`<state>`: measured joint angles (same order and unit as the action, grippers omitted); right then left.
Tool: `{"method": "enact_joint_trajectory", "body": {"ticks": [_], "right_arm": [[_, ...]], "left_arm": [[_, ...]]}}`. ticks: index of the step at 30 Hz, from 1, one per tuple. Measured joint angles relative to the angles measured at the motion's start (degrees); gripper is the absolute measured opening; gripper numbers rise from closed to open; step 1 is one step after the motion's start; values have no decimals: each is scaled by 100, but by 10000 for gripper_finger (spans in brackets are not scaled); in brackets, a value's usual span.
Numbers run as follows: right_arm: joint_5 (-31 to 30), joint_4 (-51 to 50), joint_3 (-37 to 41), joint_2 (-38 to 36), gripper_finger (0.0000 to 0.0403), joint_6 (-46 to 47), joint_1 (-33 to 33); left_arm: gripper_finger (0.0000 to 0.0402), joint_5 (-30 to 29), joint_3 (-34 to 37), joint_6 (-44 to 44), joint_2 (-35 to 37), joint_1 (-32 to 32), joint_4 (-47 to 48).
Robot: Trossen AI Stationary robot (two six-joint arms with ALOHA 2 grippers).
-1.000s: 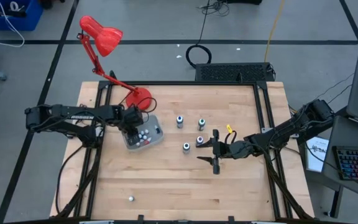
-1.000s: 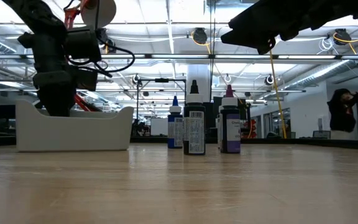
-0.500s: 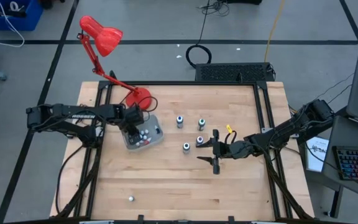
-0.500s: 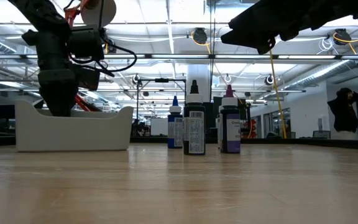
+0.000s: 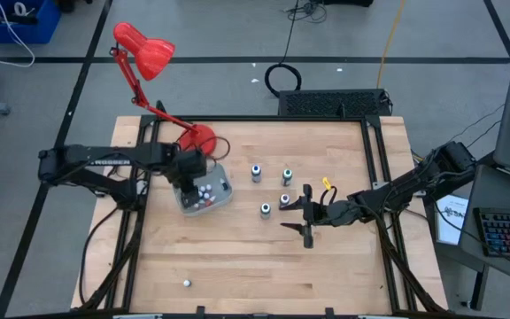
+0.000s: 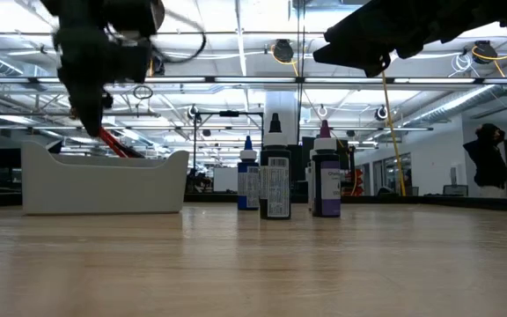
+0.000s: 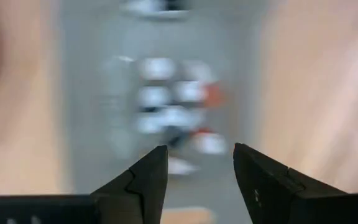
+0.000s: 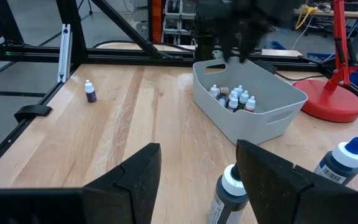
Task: Pick & Place food coloring
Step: Put the small purple coloring bottle into the gray container
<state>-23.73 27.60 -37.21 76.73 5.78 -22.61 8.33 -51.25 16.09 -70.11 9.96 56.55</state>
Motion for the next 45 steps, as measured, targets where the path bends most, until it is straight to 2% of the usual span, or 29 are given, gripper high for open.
{"method": "enact_joint_trajectory", "body": {"ticks": [3,6,12,17,20,26,33,37,45], "right_arm": [[0,-25,0,2,196,0,0],[-2,-57,0,1,196,0,0],[-8,-112,0,2,196,0,0],[-12,-101,0,2,196,11,0],[-15,-91,0,2,196,17,0],[-22,-88,0,2,196,77,0],[-22,-89,0,0,196,105,0],[-22,-91,0,2,196,105,0],[-22,-91,0,1,196,105,0]], "left_arm": [[182,242,-292,290,0,-947,-51],[182,170,-454,991,-44,-2143,-602],[181,-364,-500,2306,-327,-4390,-1924],[181,-867,-500,3430,-889,-5533,-2082],[181,-814,-489,3901,-1356,-5792,-2027],[181,-362,-628,4258,-2156,-5817,-1809],[181,-705,-1953,3503,-2987,-5808,-274],[181,-841,-2210,3530,-3155,-5805,-220],[182,-670,-2010,3730,-3193,-5835,-284]]}}
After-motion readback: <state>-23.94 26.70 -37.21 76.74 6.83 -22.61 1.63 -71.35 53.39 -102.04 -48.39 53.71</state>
